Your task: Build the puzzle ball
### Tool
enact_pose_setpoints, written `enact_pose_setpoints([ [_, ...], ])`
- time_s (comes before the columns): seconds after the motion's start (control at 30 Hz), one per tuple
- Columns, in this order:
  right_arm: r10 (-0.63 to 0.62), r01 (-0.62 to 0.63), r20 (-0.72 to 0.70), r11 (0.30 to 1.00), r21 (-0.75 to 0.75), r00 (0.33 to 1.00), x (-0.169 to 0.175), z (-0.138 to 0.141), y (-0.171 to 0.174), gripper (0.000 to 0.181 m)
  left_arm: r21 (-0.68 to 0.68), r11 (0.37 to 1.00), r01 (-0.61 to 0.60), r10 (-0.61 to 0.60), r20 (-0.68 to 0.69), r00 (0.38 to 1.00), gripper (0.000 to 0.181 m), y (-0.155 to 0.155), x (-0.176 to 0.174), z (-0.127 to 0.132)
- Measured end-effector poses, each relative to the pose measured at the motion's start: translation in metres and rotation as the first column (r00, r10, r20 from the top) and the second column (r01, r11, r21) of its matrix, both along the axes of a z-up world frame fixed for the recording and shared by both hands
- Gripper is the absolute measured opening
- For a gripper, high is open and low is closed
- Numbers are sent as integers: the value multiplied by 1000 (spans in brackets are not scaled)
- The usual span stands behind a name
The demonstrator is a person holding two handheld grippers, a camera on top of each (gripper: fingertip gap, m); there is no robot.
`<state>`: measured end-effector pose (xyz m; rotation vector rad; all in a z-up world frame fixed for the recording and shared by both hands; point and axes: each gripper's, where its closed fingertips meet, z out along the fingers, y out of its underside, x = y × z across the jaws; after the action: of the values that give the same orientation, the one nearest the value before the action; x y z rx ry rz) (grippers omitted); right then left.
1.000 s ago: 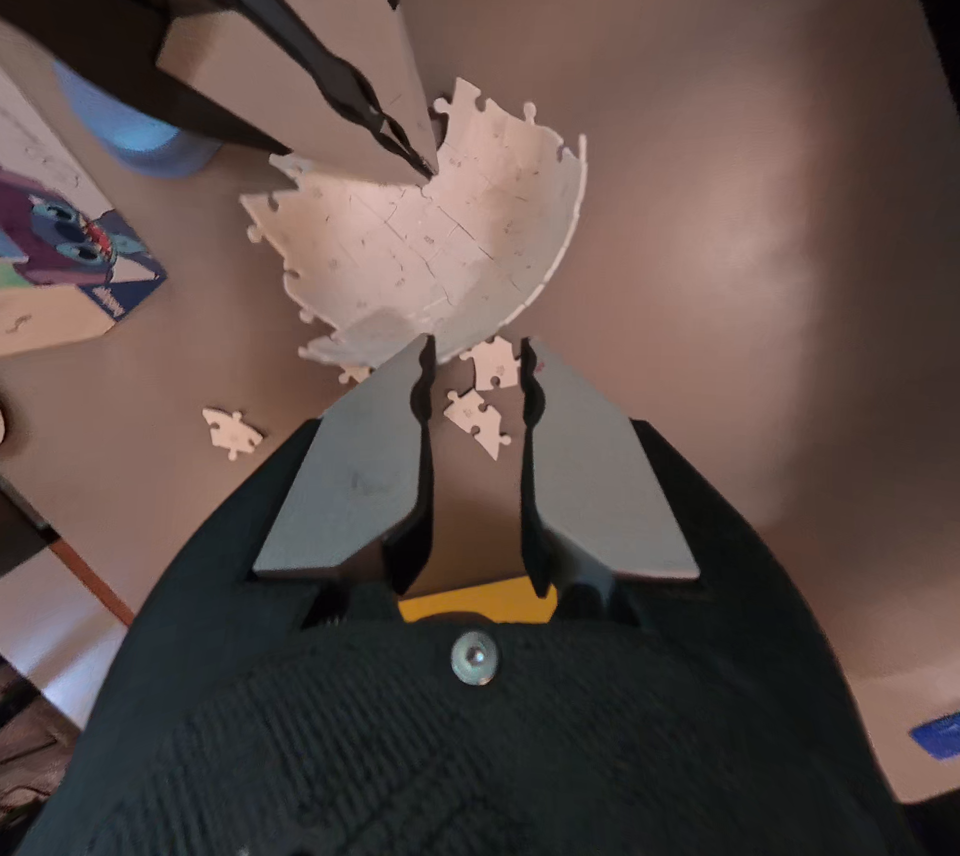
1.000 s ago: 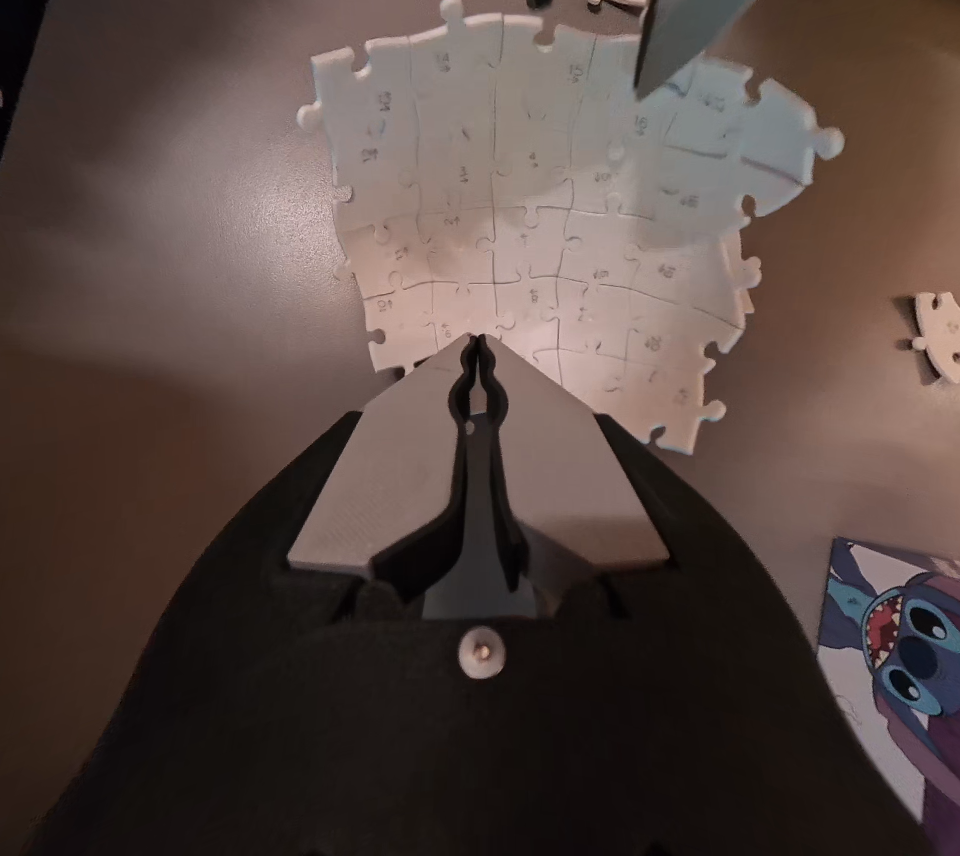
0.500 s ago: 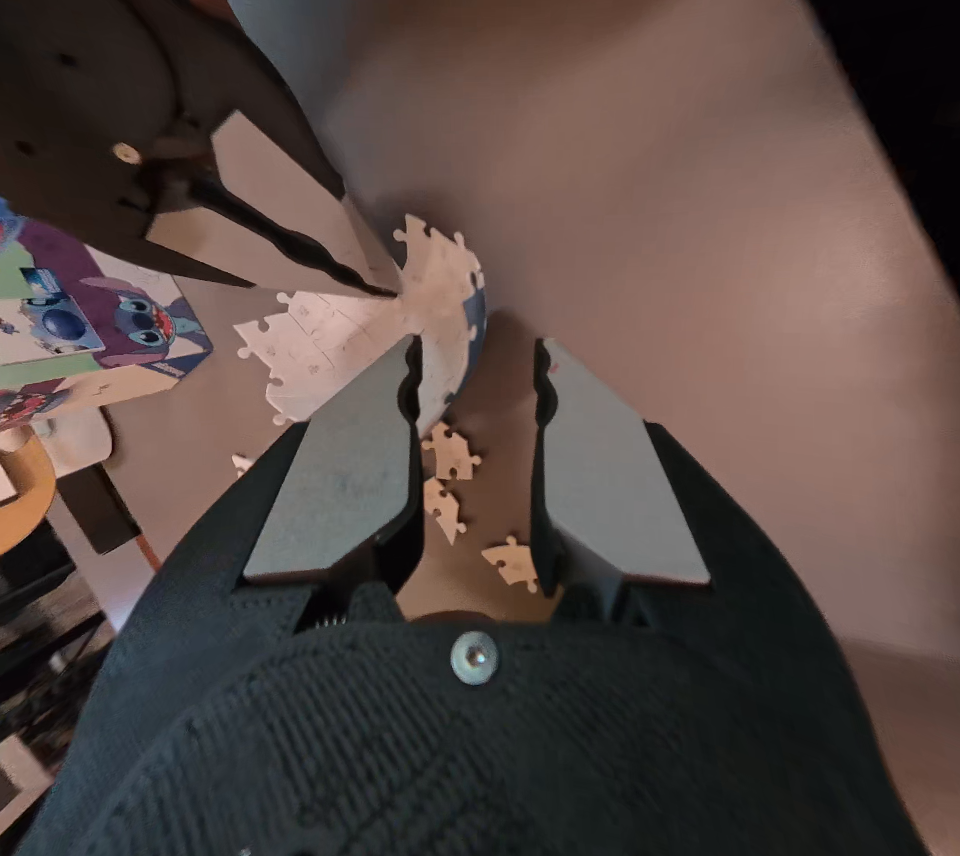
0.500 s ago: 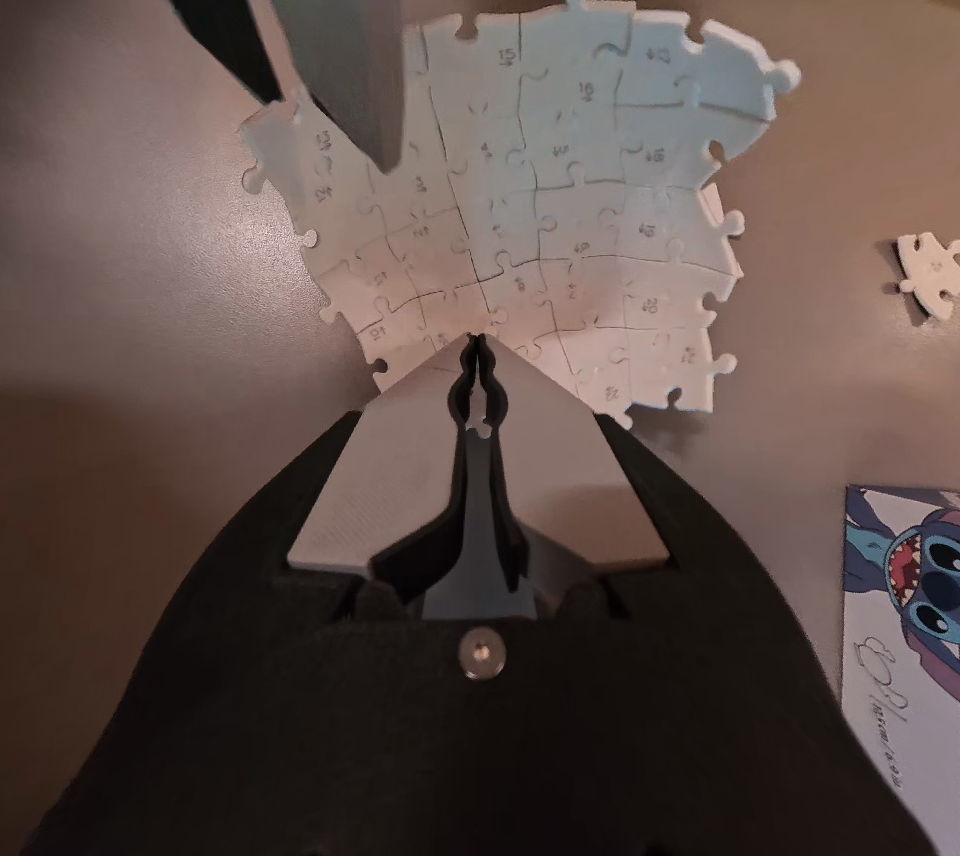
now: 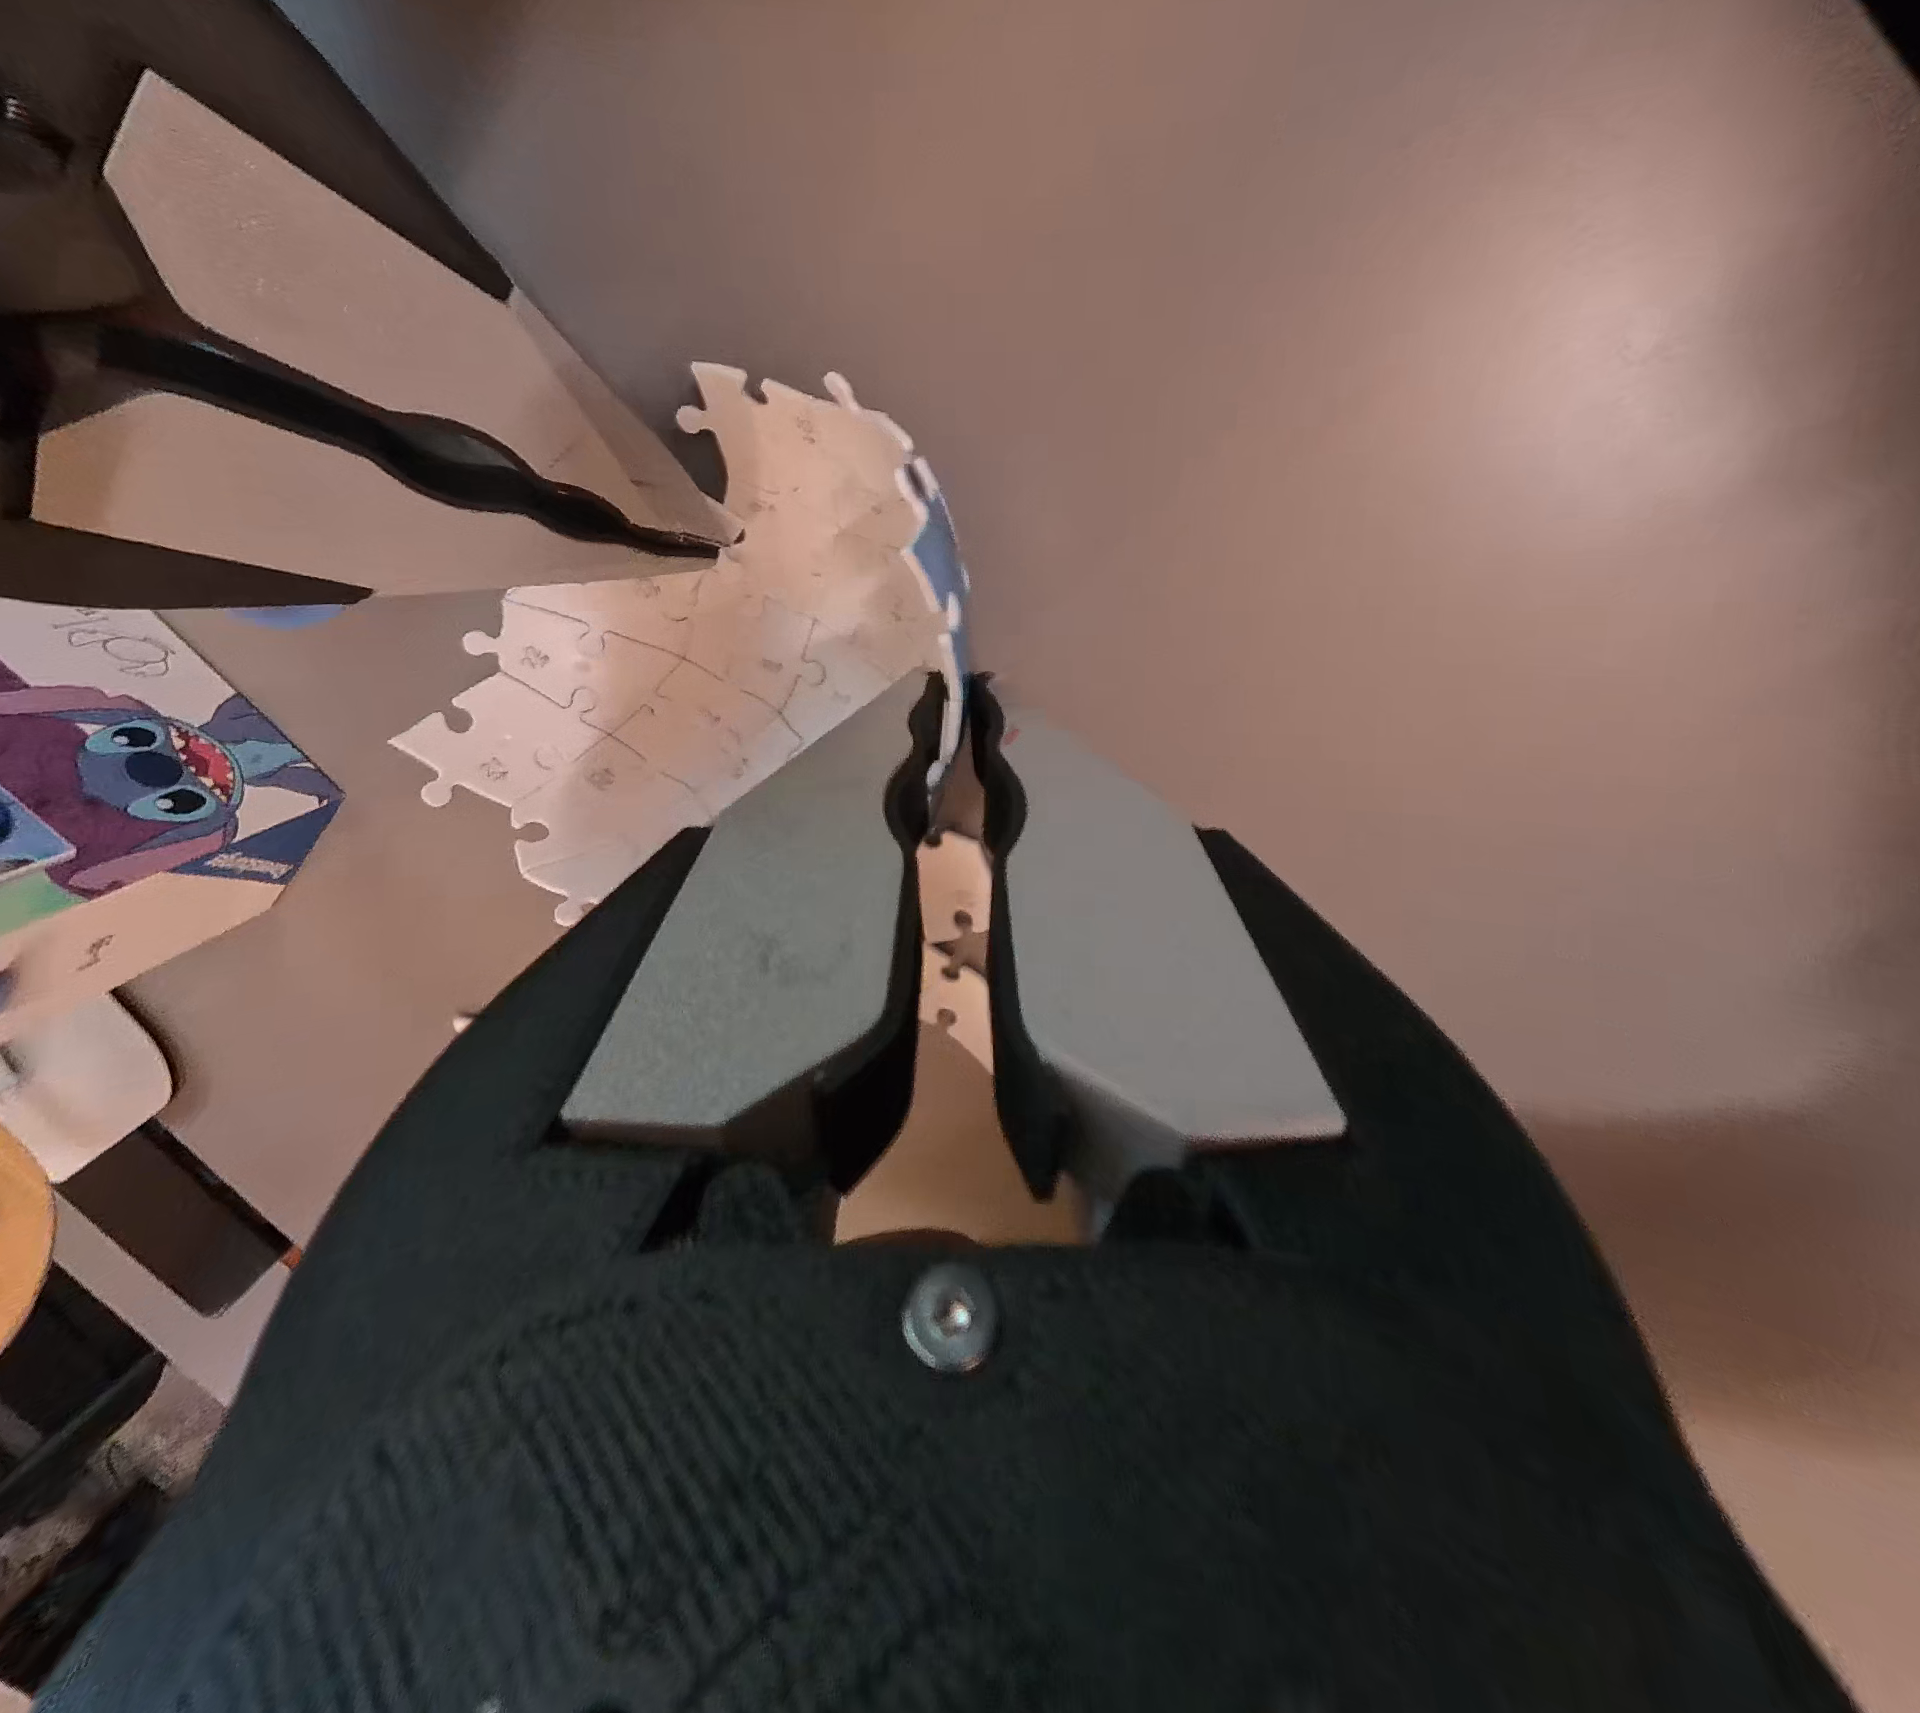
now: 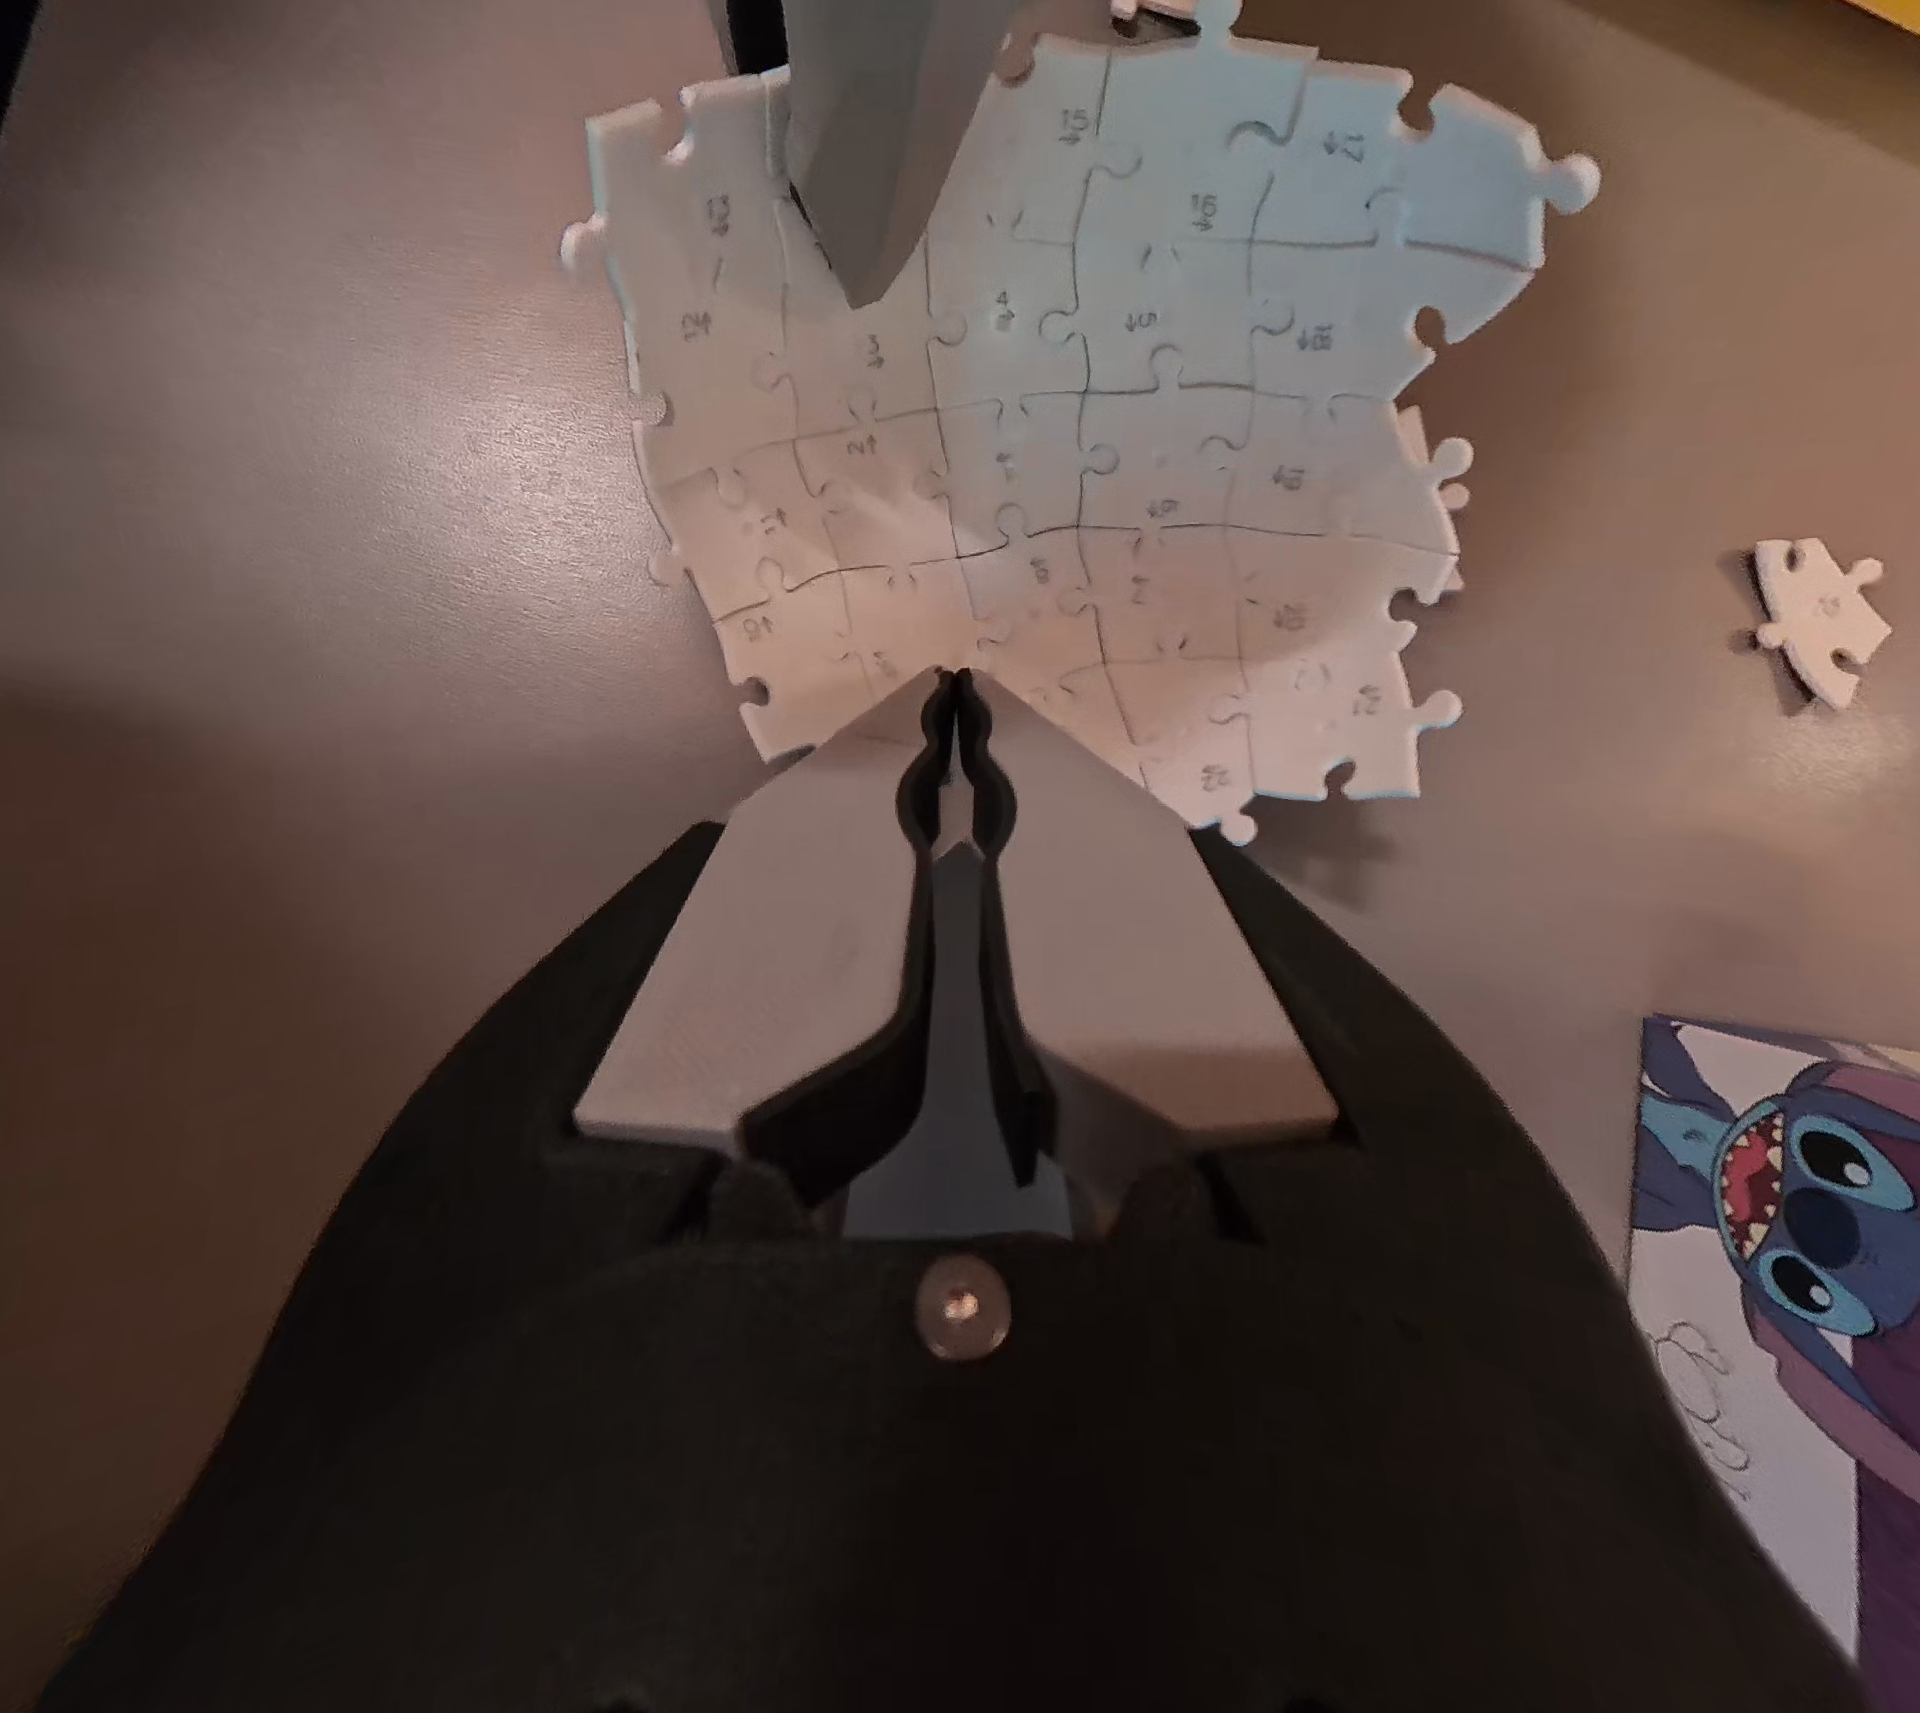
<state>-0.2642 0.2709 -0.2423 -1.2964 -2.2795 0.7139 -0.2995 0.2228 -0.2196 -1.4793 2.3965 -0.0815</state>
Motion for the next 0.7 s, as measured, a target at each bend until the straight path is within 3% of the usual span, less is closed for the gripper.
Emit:
enact_pose_setpoints([
  [0.43, 1, -1, -10, 999, 41, 1000, 9, 7, 10, 0, 15, 994, 105, -103, -80, 991, 1, 14, -8, 1],
  [0.7, -81, 81, -22, 997, 18, 996, 21, 10, 22, 5, 34, 991, 127, -123, -96, 988, 1, 17, -12, 1],
])
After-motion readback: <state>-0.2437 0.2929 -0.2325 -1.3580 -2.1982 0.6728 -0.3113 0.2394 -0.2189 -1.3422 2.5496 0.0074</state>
